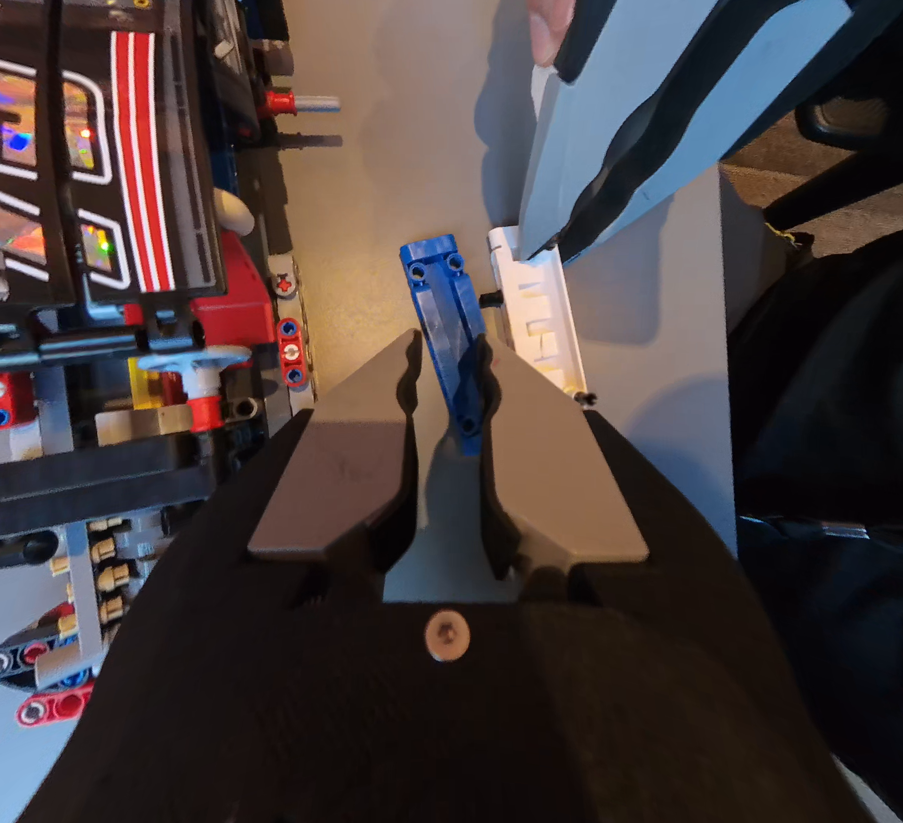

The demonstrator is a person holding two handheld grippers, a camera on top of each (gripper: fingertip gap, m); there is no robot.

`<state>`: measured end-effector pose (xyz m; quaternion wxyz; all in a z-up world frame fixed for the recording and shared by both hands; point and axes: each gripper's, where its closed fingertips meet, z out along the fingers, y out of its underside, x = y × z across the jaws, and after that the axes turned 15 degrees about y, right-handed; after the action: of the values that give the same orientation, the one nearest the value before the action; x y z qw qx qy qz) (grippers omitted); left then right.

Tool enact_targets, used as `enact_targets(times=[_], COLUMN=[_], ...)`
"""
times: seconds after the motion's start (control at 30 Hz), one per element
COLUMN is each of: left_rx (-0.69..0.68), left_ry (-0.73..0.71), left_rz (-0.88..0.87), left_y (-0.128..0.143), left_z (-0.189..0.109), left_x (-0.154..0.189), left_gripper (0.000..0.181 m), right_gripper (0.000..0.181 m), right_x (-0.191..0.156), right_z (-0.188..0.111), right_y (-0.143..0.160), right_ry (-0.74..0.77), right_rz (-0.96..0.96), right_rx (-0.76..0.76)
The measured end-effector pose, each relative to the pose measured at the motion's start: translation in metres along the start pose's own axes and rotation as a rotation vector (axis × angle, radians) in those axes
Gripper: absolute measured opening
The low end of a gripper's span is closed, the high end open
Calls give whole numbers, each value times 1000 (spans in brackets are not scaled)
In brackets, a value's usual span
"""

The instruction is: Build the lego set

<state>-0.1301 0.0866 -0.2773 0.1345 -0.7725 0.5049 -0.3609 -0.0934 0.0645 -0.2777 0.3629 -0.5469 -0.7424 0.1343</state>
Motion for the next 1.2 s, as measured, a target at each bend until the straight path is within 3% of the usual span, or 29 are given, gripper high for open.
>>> enact_targets(times=[0.33, 1.2], left_rx=[61, 101], left_ry=[74, 94], left_rz=[-27, -42], left_y=[0, 0], left_z=[4, 4], left_x=[5, 5], left_gripper=[18, 16], right_gripper=[7, 7], right_x=[0, -1], right_z=[0, 0], right_y=[0, 0], right_ry=[-4, -7], right_rz=[4, 11], right_rx=[25, 41])
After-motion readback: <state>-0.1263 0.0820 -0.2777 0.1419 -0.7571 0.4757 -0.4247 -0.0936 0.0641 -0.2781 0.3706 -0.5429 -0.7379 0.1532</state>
